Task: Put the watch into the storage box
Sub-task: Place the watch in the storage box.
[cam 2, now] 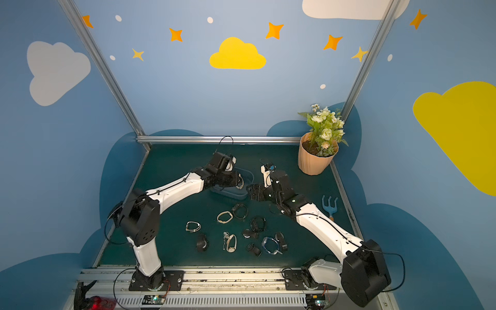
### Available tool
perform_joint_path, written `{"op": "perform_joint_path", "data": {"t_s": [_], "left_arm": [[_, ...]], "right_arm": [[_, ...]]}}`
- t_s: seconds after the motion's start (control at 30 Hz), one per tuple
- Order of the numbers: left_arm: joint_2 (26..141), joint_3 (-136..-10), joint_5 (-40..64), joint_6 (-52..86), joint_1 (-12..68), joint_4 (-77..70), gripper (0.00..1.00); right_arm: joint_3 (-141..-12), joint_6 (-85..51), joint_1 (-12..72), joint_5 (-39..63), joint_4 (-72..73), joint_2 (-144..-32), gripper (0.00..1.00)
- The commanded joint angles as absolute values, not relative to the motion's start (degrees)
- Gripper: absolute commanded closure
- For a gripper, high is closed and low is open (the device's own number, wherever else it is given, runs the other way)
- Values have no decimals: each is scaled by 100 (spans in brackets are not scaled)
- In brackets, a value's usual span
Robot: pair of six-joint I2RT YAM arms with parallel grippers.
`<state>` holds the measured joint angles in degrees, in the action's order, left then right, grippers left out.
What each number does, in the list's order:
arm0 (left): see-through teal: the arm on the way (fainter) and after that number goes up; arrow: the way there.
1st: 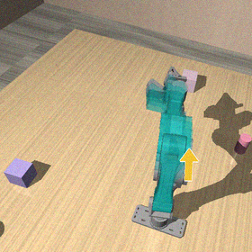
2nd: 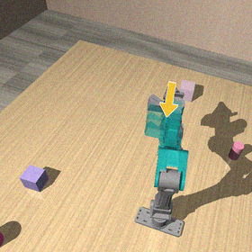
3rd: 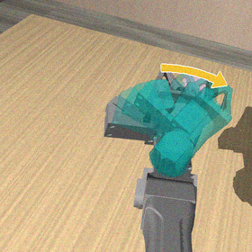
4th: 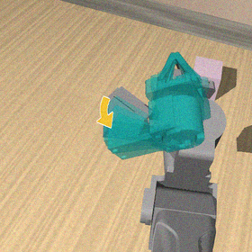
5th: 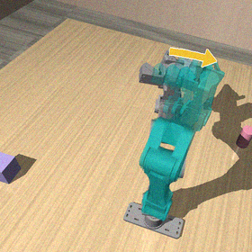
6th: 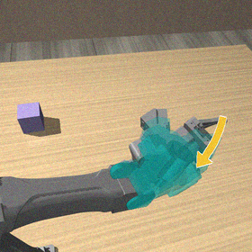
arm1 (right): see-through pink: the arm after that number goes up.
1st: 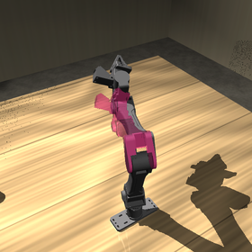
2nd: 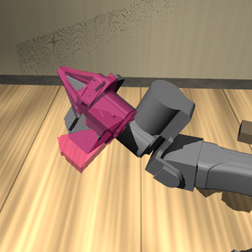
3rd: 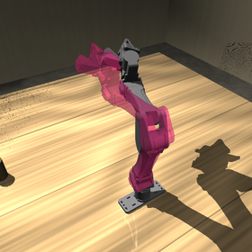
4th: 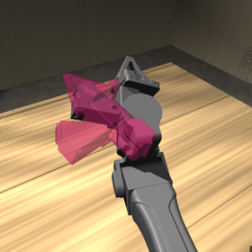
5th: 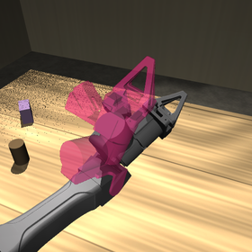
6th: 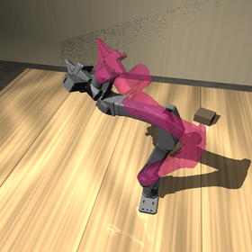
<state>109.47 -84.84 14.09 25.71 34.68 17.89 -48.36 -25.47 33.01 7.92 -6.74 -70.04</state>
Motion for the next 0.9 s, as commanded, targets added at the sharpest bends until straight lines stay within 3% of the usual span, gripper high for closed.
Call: {"op": "perform_joint_path", "data": {"t_s": [0.0,0.23,0.87], "left_arm": [[11335,-9048,904,2227,3564,2439,94],[12059,-9609,596,2092,3680,2726,94],[12693,-10311,35,1850,3864,3013,90]], "right_arm": [[-4644,-2713,3229,725,-742,-6844,13],[-4562,-2778,3182,804,-651,-6875,13],[-4459,-2777,3151,758,-640,-6768,13]]}}
